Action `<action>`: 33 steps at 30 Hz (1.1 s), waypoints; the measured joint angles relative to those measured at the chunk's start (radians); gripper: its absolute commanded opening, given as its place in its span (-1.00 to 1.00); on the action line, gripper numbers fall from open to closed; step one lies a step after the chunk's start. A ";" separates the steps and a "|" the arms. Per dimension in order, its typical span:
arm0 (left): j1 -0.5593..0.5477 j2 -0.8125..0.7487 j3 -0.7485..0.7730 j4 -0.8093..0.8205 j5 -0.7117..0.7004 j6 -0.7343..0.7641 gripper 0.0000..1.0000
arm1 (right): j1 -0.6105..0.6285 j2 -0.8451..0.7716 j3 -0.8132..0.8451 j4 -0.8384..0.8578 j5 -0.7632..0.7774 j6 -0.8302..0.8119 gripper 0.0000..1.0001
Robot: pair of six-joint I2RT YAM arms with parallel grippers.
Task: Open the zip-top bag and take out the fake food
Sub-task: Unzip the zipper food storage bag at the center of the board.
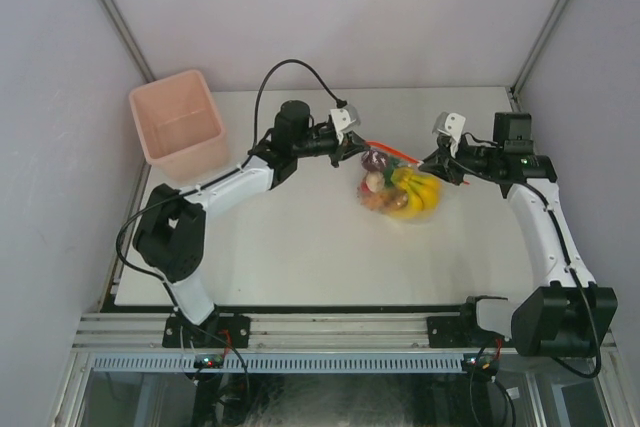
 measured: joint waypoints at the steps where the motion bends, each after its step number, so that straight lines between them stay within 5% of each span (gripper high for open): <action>1: 0.001 0.003 0.001 0.001 0.001 0.000 -1.00 | -0.006 -0.005 -0.007 0.002 -0.003 0.000 -1.00; 33: 0.015 0.023 0.010 0.010 0.001 -0.001 -1.00 | -0.190 -0.061 -0.021 -0.135 -0.051 -0.095 -1.00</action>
